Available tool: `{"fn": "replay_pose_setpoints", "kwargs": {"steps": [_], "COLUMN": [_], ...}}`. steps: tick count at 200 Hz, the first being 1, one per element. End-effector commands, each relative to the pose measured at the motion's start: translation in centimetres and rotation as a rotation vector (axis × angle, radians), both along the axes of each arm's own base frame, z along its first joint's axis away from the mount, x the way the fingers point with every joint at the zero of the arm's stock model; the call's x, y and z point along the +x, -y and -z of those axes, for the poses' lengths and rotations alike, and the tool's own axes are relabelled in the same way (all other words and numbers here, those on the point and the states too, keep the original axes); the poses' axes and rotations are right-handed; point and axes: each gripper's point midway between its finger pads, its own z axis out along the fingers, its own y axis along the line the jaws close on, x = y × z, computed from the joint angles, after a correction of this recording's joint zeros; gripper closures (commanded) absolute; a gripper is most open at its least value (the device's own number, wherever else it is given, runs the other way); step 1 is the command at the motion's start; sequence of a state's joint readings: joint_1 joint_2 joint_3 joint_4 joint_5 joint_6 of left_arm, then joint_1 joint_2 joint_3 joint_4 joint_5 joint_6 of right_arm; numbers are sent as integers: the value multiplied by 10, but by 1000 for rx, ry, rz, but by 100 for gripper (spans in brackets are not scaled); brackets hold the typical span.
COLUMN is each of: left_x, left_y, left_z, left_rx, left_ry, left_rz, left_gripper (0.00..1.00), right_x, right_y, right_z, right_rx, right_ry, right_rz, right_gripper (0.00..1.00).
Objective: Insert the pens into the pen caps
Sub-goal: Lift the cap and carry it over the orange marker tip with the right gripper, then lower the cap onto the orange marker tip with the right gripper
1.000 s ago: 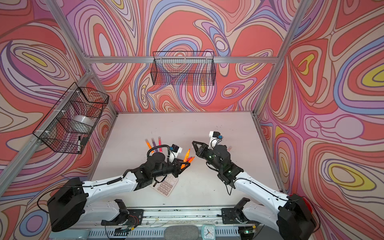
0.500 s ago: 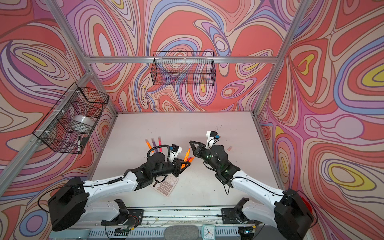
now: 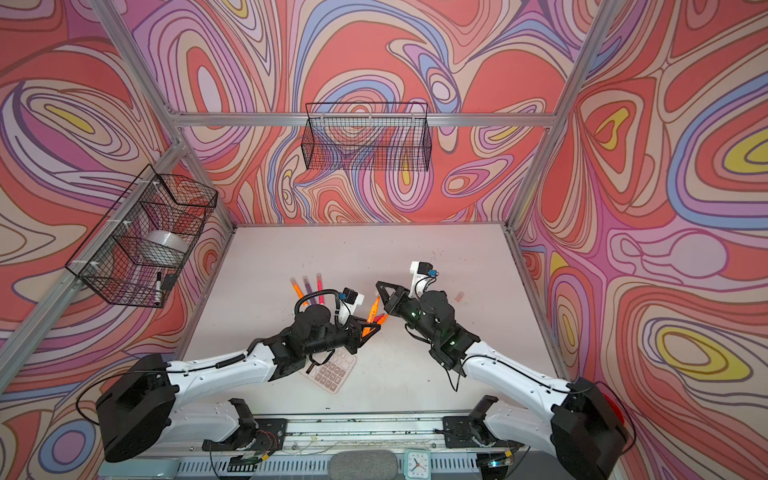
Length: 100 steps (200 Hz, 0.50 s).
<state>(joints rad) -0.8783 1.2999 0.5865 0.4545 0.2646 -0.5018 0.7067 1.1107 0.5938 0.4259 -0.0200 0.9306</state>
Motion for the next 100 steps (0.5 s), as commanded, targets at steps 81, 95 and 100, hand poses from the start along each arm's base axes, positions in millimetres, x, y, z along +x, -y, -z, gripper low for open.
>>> {"fn": "replay_pose_setpoints", "kwargs": {"steps": [81,95,100], "left_x": [-4,-3,-3], "left_y": [2,0,0], "left_z": [-16,-16,-15], "left_rx": [-46,-44,-42], "left_ry": [29,32,34], "left_rz": [14,5,1], "left_gripper": [100,100,100], "right_x": [7,7,6], "right_y": [11,8,7], "right_z": [-3,-2,-2], "right_rx": [-83,-81,-78], "right_ry": [39,35,35], "right_rz": [76,63,58], "right_gripper": [98,99,99]}}
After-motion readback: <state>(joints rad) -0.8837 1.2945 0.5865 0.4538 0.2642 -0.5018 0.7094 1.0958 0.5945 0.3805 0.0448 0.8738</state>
